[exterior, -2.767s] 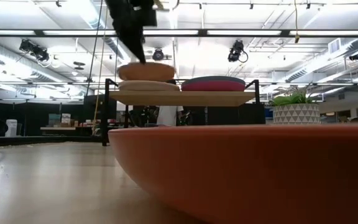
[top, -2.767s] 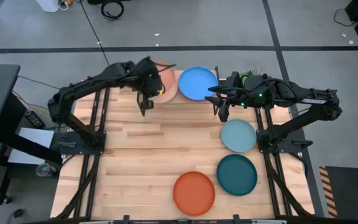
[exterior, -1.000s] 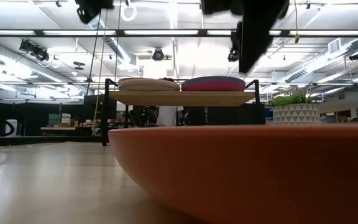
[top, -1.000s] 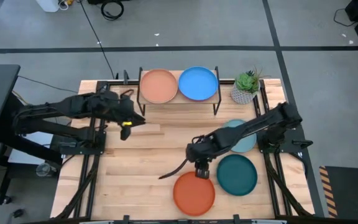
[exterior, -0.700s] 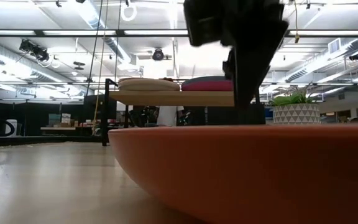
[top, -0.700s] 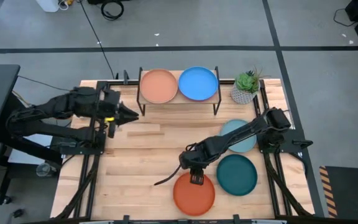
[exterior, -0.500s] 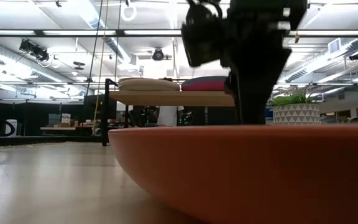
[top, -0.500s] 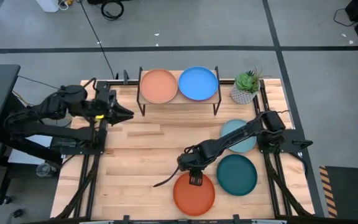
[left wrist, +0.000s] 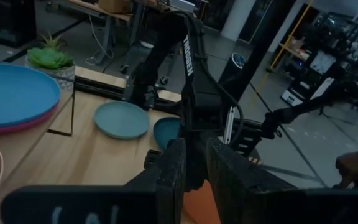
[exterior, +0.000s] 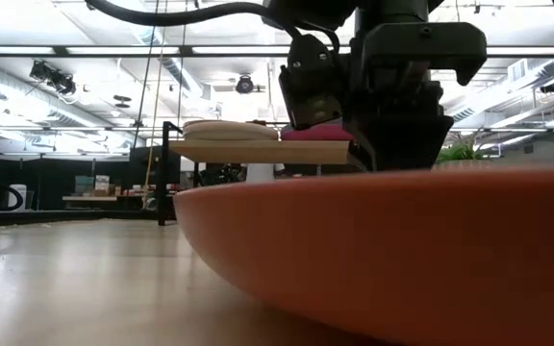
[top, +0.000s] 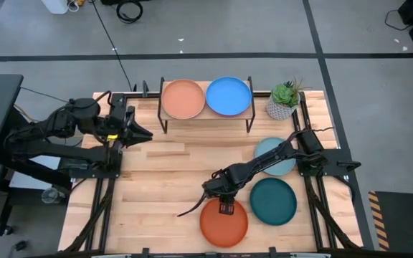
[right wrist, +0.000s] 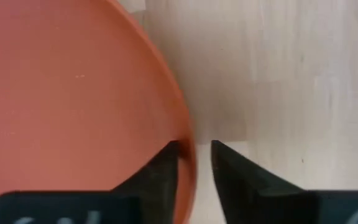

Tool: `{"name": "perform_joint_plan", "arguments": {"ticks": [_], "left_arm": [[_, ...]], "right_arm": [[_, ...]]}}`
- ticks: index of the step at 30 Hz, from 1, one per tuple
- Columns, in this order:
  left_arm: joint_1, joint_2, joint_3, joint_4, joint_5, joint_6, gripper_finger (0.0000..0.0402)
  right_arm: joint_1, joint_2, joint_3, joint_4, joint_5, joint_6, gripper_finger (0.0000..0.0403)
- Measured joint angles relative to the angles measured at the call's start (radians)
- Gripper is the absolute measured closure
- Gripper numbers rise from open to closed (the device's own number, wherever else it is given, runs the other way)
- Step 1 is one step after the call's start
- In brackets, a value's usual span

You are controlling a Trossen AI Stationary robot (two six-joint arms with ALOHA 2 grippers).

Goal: Place and stack plates onto a shelf
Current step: Stack the orange plate on the blue plate on the shelf

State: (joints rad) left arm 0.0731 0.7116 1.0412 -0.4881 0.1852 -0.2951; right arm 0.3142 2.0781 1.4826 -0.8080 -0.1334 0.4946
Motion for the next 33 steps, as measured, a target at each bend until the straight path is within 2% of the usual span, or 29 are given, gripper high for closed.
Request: {"name": "perform_joint_plan", "arguments": {"ticks": [5, 7, 15, 20, 26, 33], "left_arm": [[0.001, -0.024, 0.000, 0.029, 0.000, 0.019, 0.0331], [0.002, -0.038, 0.000, 0.068, 0.000, 0.024, 0.0331], [0.002, -0.092, 0.000, 0.192, -0.001, 0.046, 0.0331], [0.002, -0.090, 0.000, 0.215, -0.024, 0.046, 0.0331], [0.002, -0.064, 0.000, 0.228, -0.034, 0.045, 0.0331], [0.002, -0.021, 0.000, 0.272, -0.063, 0.045, 0.0331]], "right_arm": [[-0.020, -0.004, 0.001, -0.001, -0.033, 0.035, 0.0377], [-0.040, -0.016, 0.001, -0.001, -0.074, 0.046, 0.0390], [-0.187, -0.203, 0.000, -0.098, -0.056, 0.022, 0.0390], [-0.322, -0.369, 0.000, -0.156, 0.051, 0.018, 0.0390], [-0.530, -0.544, 0.000, -0.167, 0.157, 0.059, 0.0380], [-0.797, -0.636, 0.029, -0.150, 0.135, 0.082, 0.0387]]}}
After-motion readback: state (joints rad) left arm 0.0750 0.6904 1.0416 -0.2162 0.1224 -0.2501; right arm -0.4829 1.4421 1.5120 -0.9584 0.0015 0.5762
